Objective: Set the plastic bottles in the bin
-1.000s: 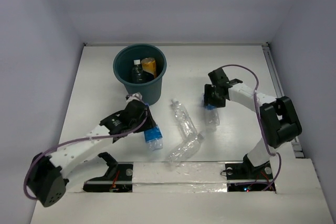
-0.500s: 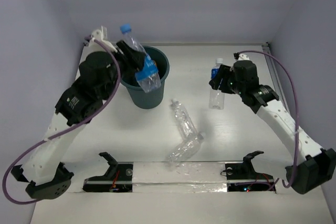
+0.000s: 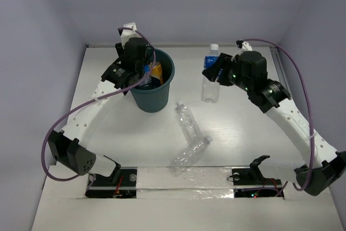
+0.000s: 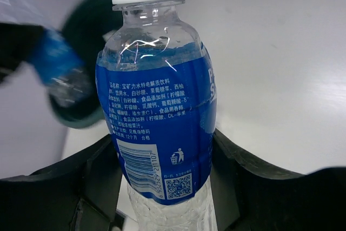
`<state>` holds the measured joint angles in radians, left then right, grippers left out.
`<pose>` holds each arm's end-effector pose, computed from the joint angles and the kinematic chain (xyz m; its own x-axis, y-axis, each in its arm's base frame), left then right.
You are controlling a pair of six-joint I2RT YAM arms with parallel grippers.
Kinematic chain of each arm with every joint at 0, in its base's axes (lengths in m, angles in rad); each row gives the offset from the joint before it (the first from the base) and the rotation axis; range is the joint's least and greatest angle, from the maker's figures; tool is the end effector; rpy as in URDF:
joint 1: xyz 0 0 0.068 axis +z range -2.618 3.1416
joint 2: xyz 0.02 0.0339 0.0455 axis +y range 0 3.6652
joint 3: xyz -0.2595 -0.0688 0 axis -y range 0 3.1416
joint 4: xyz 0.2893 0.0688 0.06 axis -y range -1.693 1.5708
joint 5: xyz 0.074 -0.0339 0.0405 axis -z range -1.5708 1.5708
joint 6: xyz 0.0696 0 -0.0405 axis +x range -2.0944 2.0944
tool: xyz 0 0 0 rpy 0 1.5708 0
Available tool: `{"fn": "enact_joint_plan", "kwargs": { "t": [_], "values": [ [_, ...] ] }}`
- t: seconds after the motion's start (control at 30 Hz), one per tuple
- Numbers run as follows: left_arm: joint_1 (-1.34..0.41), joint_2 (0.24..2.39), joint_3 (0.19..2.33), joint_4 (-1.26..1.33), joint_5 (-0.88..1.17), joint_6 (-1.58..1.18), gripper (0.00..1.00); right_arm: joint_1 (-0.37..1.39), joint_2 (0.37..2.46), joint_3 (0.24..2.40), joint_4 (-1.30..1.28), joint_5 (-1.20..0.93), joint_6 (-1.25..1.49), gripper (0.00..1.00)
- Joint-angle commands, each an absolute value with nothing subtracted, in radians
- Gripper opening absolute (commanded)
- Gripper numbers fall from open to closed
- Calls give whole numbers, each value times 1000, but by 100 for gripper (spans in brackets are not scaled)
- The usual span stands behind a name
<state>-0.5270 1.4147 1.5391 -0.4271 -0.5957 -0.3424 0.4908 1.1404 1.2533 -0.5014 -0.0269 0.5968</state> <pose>0.3523 -0.1598 0.4260 -0.2271 -0.1894 -0.9553 -0.1304 0.9780 -0.1629 0.2860 0.1550 0.3872 -0.5535 0.3412 -0.7598 -0.2201 0.8199 0.5285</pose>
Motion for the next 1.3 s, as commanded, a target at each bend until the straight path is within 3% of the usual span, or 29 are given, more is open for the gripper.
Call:
{"fn": "enact_joint_plan", "kwargs": {
  "t": [0.0, 0.07, 0.1, 0.13, 0.2, 0.23, 0.47, 0.53, 0.67, 0.73, 0.93, 1.03, 1.1, 1.27],
  "values": [
    [-528, 1324, 1468, -260, -707, -244, 29, 569, 1250, 1435, -355, -35, 643, 51],
    [-528, 1295, 1399, -230, -706, -238, 47, 606, 1308, 1546, -336, -25, 656, 51],
    [-528, 1258, 1379, -212, -693, -236, 72, 615, 1337, 1580, -315, -9, 676, 51],
    [-528, 1240, 1343, -203, -686, -233, 83, 624, 1388, 1606, -299, -3, 686, 52],
    [-528, 1194, 1321, -192, -672, -230, 99, 635, 1434, 1666, -247, -5, 724, 52],
    [-528, 1180, 1315, -195, -667, -229, 99, 646, 1459, 1687, -235, 5, 736, 52],
    [-528, 1071, 1376, -290, -612, -302, 99, 733, 1681, 1871, -180, 127, 735, 53],
    [-528, 1026, 1371, -348, -527, -349, 94, 758, 1748, 1926, -183, 153, 729, 53],
    [-555, 947, 1284, -426, -361, -439, 63, 795, 1864, 2058, -247, 193, 701, 55],
    [-586, 893, 1205, -484, -287, -492, 43, 819, 1914, 2098, -282, 224, 663, 57],
    [-630, 729, 958, -522, -158, -615, 37, 839, 1960, 2065, -290, 229, 660, 66],
    [-640, 686, 888, -515, -114, -627, 37, 839, 1970, 2068, -299, 219, 661, 77],
    [-652, 687, 871, -502, -74, -620, 37, 839, 1954, 2069, -308, 227, 643, 88],
    [-765, 727, 854, -457, -64, -601, 38, 839, 1890, 2028, -318, 268, 606, 97]
  ]
}}
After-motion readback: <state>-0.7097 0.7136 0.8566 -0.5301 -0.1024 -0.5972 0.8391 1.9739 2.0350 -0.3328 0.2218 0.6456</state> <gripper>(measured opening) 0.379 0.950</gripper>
